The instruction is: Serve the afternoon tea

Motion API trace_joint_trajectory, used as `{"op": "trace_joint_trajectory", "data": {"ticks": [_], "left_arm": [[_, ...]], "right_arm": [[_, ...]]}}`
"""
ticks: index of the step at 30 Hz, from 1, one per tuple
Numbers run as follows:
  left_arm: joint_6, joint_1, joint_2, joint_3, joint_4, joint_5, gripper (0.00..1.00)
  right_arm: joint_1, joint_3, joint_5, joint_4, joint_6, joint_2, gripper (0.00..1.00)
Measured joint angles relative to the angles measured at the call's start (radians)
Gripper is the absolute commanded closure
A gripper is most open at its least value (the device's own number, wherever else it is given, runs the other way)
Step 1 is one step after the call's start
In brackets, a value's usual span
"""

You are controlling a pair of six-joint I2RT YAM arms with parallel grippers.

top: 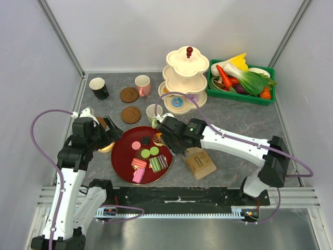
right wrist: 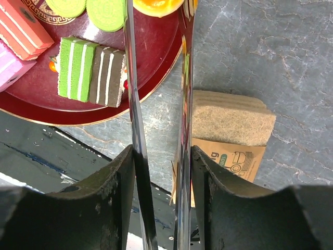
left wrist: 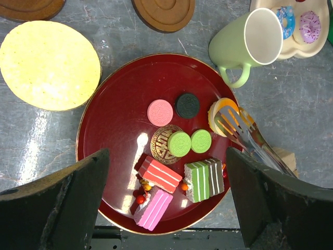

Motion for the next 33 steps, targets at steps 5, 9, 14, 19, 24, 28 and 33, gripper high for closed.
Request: {"op": "trace_joint_trajectory", "data": {"ticks": [5,9,14,19,24,28,33], "left_arm": [[0.0,0.0,0.0,0.0,0.0,0.0,0.02],[0.0,0.0,0.0,0.0,0.0,0.0,0.02],[0.0,0.0,0.0,0.0,0.0,0.0,0.02],[0.0,0.0,0.0,0.0,0.0,0.0,0.02],[0.0,0.0,0.0,0.0,0.0,0.0,0.02],[0.0,0.0,-0.001,0.0,0.0,0.0,0.02],[0.0,0.0,-0.005,0.0,-0.002,-0.002,0.02]], "right_arm": [[0.0,0.005,0.006,-0.006,0.0,-0.004,0.52],[0.003,0.005,0.001,-0.011,0.0,-0.037,0.54],[0.006,0.005,-0.021,-0.013,0.0,-0.129,0.55],[0.006,0.005,-0.057,-0.013,0.001,-0.233,0.55],[0.006,0.022,-0.049,-0.018,-0.002,-0.302,0.55],[0.003,0.121,0.056,-0.029,-0.014,-0.286,0.54],[-0.135,0.196,0.127,-0.002,-0.031,-0.235,0.55]]}}
